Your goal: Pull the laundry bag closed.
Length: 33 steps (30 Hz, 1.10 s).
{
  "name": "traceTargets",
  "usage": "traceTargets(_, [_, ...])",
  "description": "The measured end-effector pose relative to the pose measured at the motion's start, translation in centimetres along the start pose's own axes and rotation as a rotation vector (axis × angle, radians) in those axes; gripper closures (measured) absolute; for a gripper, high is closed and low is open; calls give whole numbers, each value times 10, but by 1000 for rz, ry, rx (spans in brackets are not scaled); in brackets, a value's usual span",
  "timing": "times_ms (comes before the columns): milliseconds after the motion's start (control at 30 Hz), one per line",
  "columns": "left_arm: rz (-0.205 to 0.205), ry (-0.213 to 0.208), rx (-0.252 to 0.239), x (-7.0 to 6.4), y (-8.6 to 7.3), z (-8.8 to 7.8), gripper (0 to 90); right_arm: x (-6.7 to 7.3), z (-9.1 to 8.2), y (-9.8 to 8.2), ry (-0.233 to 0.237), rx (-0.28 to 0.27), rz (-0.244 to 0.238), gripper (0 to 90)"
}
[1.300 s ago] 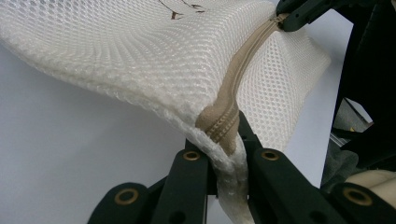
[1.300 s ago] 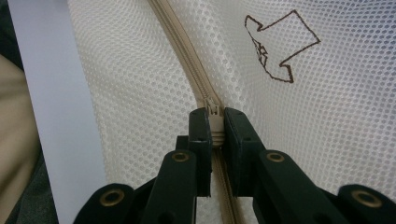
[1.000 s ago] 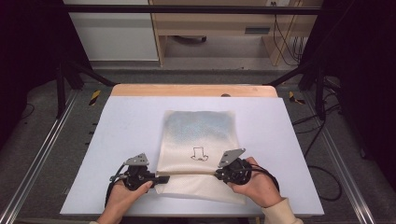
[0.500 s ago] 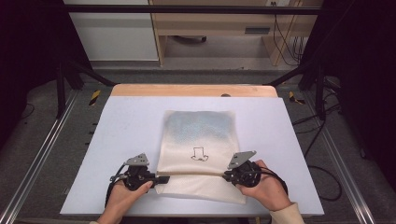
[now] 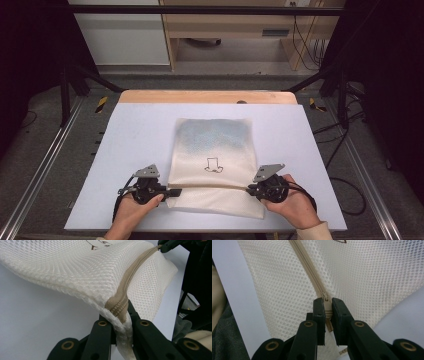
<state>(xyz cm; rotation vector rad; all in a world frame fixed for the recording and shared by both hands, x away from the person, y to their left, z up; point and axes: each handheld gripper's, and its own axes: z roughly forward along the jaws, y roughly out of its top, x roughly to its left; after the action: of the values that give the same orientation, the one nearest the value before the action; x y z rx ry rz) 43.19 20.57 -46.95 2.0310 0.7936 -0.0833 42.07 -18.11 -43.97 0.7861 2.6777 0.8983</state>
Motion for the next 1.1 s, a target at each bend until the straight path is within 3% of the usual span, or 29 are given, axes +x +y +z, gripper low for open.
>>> traceTargets(1100, [2, 1, -6, -1, 0, 0, 862, -8, -8, -20, -17, 4, 43, 821])
